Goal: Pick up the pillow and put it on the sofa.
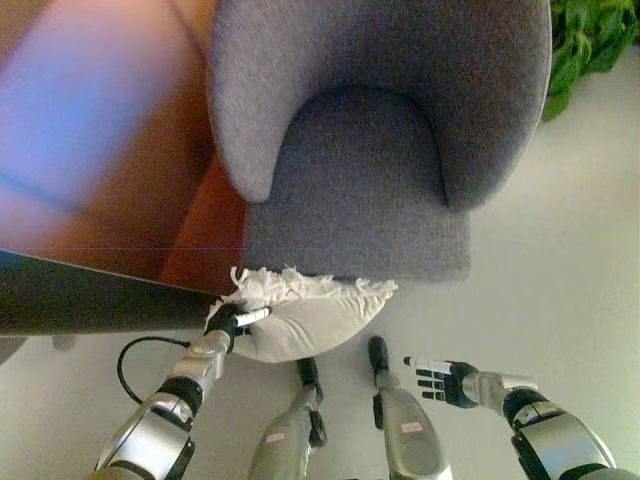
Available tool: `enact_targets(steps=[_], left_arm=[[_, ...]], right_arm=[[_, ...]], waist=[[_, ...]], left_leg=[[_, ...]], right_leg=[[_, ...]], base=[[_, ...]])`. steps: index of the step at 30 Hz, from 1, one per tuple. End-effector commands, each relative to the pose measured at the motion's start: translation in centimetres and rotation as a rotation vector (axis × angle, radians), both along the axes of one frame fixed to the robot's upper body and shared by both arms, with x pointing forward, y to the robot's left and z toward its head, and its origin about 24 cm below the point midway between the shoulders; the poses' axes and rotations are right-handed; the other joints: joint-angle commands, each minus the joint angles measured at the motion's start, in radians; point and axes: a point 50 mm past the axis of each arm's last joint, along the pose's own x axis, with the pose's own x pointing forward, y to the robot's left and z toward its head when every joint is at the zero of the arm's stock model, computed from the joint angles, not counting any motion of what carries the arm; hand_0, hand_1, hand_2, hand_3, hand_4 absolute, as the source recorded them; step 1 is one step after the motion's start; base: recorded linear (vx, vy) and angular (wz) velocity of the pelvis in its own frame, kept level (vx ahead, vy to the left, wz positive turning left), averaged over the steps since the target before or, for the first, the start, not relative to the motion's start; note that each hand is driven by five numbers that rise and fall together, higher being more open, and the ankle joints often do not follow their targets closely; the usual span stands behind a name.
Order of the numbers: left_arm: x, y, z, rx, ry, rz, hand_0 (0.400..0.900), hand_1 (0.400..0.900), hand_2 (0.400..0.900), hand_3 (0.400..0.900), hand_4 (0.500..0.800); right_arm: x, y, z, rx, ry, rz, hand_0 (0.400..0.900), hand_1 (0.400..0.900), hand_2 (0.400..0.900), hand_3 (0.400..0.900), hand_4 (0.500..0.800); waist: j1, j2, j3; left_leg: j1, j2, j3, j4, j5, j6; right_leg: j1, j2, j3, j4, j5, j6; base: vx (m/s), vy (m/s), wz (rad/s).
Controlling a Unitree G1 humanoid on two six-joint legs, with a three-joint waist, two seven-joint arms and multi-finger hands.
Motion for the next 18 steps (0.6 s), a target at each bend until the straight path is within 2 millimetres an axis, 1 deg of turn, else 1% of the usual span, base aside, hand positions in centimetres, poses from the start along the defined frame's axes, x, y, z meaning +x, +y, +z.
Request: enact_targets(steps=[1,5,7,10,13,14,16,18], left_arm=[[1.6,0.7,2.3,0.066,-0.137,-0.082,0.4,0.4,0.4,0.4,0.5],[0.9,0.7,2.2,0.109,-0.14,-0.168,0.4,0.4,0.4,0.4,0.5],[0.5,0.7,2.1,0.127,-0.141,-0.211,0.4,0.4,0.4,0.4,0.5],[0.1,0.9,2.7,0.175,-0.156,-0.287,0.4,0.4,0.4,0.4,0.5],[0.9,1.2,4.3,0.223,-0.18,-0.345,0.4,0.4,0.4,0.4,0.5],[1.7,1.6,5.8,0.265,-0.201,-0.383,0.4,0.4,0.4,0.4,0.5],[2.7,2.0,7.6,0.303,-0.227,-0.416,0.4,0.4,0.4,0.4,0.5],[4.2,3.1,10.5,0.38,-0.273,-0.46,0.4,0.4,0.4,0.4,0.5]], right_arm=[[-4.0,-0.9,-1.9,-0.011,0.13,0.002,0.9,0.9,0.9,0.9,0.8],[-6.5,-0.9,-3.0,0.017,0.182,-0.025,0.9,0.9,0.9,0.9,0.8],[-8.2,-0.8,-3.7,0.031,0.21,-0.036,0.9,0.9,0.9,0.9,0.8],[-10.6,-1.0,-4.5,0.041,0.249,-0.053,0.9,0.9,0.9,0.9,0.8],[-11.7,-1.1,-4.7,0.046,0.26,-0.07,0.9,0.9,0.9,0.9,0.8],[-12.3,-1.4,-4.8,0.045,0.267,-0.082,0.9,0.9,0.9,0.9,0.8],[-12.8,-1.6,-4.8,0.049,0.272,-0.093,0.9,0.9,0.9,0.9,0.8],[-13.2,-1.9,-4.8,0.052,0.272,-0.113,0.9,0.9,0.9,0.9,0.8]], waist=[[0.028,-0.06,-0.122],[0.034,-0.06,-0.172],[0.038,-0.057,-0.197],[0.04,-0.051,-0.235],[0.037,-0.047,-0.254],[0.033,-0.042,-0.266],[0.027,-0.04,-0.274],[0.015,-0.034,-0.286]], left_leg=[[0.02,-0.071,-0.016,0.089,-0.139,-0.049],[0.089,-0.07,-0.016,0.054,-0.139,-0.043],[0.119,-0.071,-0.017,0.044,-0.143,-0.04],[0.165,-0.071,-0.017,0.035,-0.151,-0.035],[0.188,-0.073,-0.017,0.035,-0.159,-0.033],[0.204,-0.075,-0.016,0.032,-0.163,-0.031],[0.221,-0.074,-0.012,0.031,-0.168,-0.03],[0.236,-0.071,-0.004,0.03,-0.173,-0.03]], right_leg=[[0.058,-0.028,-0.037,0.029,-0.101,0.061],[0.118,-0.024,-0.053,0.004,-0.092,0.065],[0.146,-0.02,-0.055,-0.001,-0.093,0.063],[0.193,-0.015,-0.057,-0.011,-0.098,0.06],[0.22,-0.014,-0.056,-0.019,-0.099,0.06],[0.237,-0.015,-0.057,-0.026,-0.098,0.061],[0.255,-0.016,-0.061,-0.033,-0.098,0.064],[0.266,-0.015,-0.062,-0.035,-0.1,0.066]], base=[[0.02,-0.077,0.06],[0.06,-0.106,0.06],[0.09,-0.089,0.04],[0.15,-0.066,0.07],[0.07,-0.036,0.1],[0.07,-0.033,0.15],[0.06,-0.028,0.13],[0.05,-0.029,0.09]])
